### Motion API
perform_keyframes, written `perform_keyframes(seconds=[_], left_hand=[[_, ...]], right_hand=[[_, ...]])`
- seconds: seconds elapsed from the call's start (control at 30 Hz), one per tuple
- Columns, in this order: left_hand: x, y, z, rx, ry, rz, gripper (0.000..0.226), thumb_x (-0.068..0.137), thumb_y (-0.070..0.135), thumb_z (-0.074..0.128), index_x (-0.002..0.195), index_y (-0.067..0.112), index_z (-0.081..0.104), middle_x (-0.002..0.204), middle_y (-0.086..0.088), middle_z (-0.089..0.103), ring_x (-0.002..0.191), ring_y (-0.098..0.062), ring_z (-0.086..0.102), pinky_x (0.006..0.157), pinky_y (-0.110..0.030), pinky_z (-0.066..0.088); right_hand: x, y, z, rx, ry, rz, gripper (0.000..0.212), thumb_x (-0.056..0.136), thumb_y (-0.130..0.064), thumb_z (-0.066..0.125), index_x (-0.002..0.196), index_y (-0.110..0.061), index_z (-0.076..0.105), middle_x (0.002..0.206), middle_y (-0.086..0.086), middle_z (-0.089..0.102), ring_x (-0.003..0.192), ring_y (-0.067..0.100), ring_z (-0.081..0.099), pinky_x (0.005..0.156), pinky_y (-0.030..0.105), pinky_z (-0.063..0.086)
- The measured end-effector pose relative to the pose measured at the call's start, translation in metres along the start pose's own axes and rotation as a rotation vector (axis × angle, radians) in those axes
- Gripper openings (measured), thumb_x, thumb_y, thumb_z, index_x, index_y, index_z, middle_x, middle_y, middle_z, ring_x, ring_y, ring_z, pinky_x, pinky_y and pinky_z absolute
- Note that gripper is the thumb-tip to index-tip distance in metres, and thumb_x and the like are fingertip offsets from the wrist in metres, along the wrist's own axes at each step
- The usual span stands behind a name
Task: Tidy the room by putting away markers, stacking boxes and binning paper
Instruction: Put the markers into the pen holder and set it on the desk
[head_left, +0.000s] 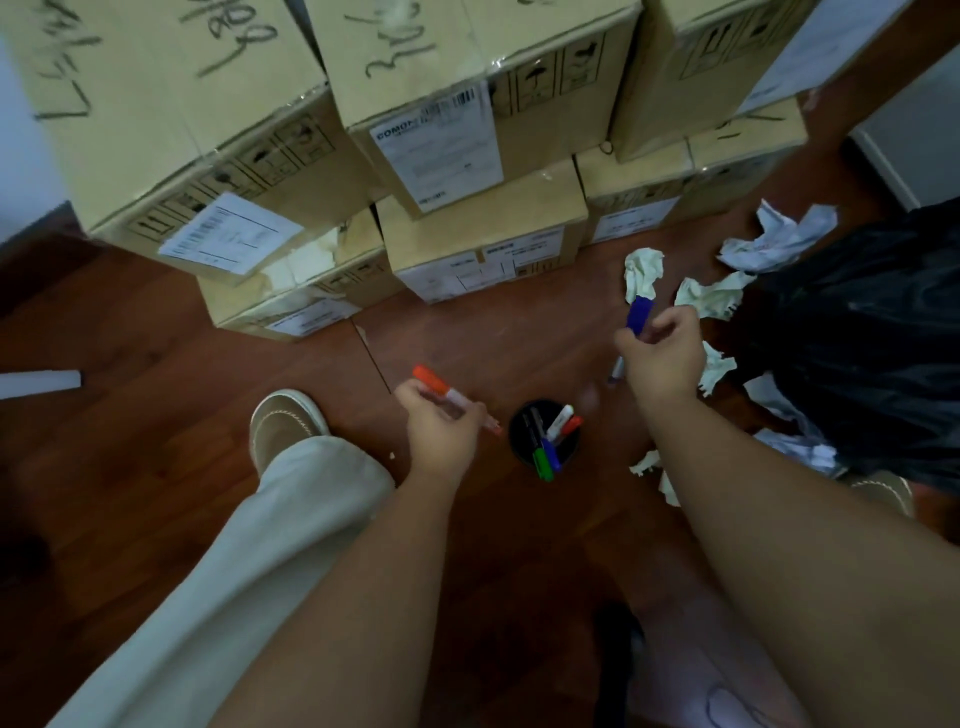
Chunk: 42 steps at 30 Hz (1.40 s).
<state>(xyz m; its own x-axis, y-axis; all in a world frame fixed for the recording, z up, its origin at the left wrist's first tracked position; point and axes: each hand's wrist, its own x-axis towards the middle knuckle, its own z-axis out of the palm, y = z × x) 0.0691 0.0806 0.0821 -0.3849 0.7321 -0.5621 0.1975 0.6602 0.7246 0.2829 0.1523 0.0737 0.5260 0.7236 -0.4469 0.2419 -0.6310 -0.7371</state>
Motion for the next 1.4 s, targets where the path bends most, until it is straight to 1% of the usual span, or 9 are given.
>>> perform_keyframes(seconds=[0.17,0.23,0.33,0.57,0.73,0.93,1.1,1.2,1.4], left_hand=[[-0.021,0.009,0.017,0.0,-0.124,-0.037,0.036,0.083,-0.003,0.065,0.105,0.024,0.056,0.093,-0.014,0.068,0.078,-0.01,0.072,0.071,-0.01,0.053],[-0.024,0.009,0.024,0.063,-0.112,-0.026,0.031,0.079,-0.001,0.066,0.085,0.029,0.06,0.097,-0.009,0.066,0.088,-0.016,0.067,0.085,-0.031,0.056],[-0.025,0.004,0.031,0.22,-0.127,0.014,0.03,0.081,0.003,0.068,0.08,0.033,0.061,0.107,-0.003,0.06,0.094,-0.015,0.059,0.087,-0.029,0.05],[-0.025,-0.012,0.025,0.178,-0.138,-0.041,0.047,0.087,0.004,0.063,0.125,0.03,0.055,0.131,0.005,0.045,0.116,-0.012,0.051,0.09,-0.022,0.047],[-0.016,-0.032,0.015,0.109,-0.254,-0.178,0.064,0.086,-0.007,0.058,0.141,0.023,0.044,0.144,0.0,0.045,0.131,-0.02,0.047,0.094,-0.029,0.049],[-0.013,-0.049,0.014,0.141,-0.336,-0.231,0.065,0.08,-0.007,0.06,0.137,0.022,0.05,0.134,-0.006,0.055,0.114,-0.027,0.061,0.07,-0.028,0.051],[-0.008,-0.052,0.018,0.186,-0.348,-0.23,0.059,0.076,-0.001,0.069,0.13,0.019,0.056,0.126,-0.005,0.063,0.113,-0.022,0.062,0.093,-0.04,0.054],[-0.01,-0.04,0.017,0.236,-0.345,-0.249,0.054,0.083,0.005,0.069,0.132,0.02,0.053,0.114,-0.002,0.064,0.105,-0.02,0.063,0.085,-0.031,0.052],[-0.009,-0.042,0.024,0.251,-0.374,-0.268,0.049,0.087,0.015,0.068,0.131,0.028,0.052,0.098,-0.003,0.065,0.096,-0.027,0.066,0.089,-0.047,0.055]], right_hand=[[-0.023,-0.027,-0.016,0.15,-0.158,-0.053,0.053,0.081,-0.004,0.069,0.117,-0.028,0.038,0.082,-0.005,0.053,0.069,0.002,0.056,0.065,0.018,0.042],[-0.034,-0.032,-0.022,0.068,-0.256,-0.108,0.047,0.083,-0.005,0.068,0.12,-0.026,0.049,0.094,-0.002,0.056,0.074,-0.002,0.055,0.068,0.018,0.043],[-0.048,-0.027,-0.026,-0.069,-0.372,-0.17,0.032,0.083,-0.005,0.066,0.109,-0.021,0.06,0.098,-0.003,0.056,0.076,0.0,0.053,0.069,0.02,0.04],[-0.063,0.016,-0.016,-0.466,-0.517,-0.432,0.021,0.082,-0.005,0.067,0.1,-0.016,0.072,0.103,0.002,0.063,0.09,0.02,0.062,0.077,0.025,0.047],[-0.065,0.021,-0.012,-0.405,-0.389,-0.563,0.02,0.076,0.001,0.07,0.093,-0.008,0.075,0.093,0.004,0.063,0.077,0.014,0.058,0.067,-0.002,0.035],[-0.061,0.006,-0.009,-0.302,-0.268,-0.496,0.016,0.073,0.001,0.067,0.081,-0.01,0.073,0.086,-0.006,0.056,0.074,0.01,0.053,0.065,-0.003,0.035],[-0.065,0.0,0.0,-0.317,-0.352,-0.562,0.013,0.074,0.002,0.065,0.077,-0.008,0.072,0.087,-0.001,0.058,0.074,0.011,0.052,0.063,0.002,0.038],[-0.062,0.008,0.003,-0.419,-0.391,-0.568,0.013,0.077,0.001,0.063,0.081,-0.008,0.07,0.093,0.002,0.057,0.076,0.013,0.053,0.062,0.008,0.034],[-0.06,0.03,0.002,-0.678,-0.628,-0.633,0.027,0.085,-0.017,0.061,0.11,-0.016,0.072,0.117,-0.001,0.061,0.108,0.019,0.054,0.092,0.034,0.047]])
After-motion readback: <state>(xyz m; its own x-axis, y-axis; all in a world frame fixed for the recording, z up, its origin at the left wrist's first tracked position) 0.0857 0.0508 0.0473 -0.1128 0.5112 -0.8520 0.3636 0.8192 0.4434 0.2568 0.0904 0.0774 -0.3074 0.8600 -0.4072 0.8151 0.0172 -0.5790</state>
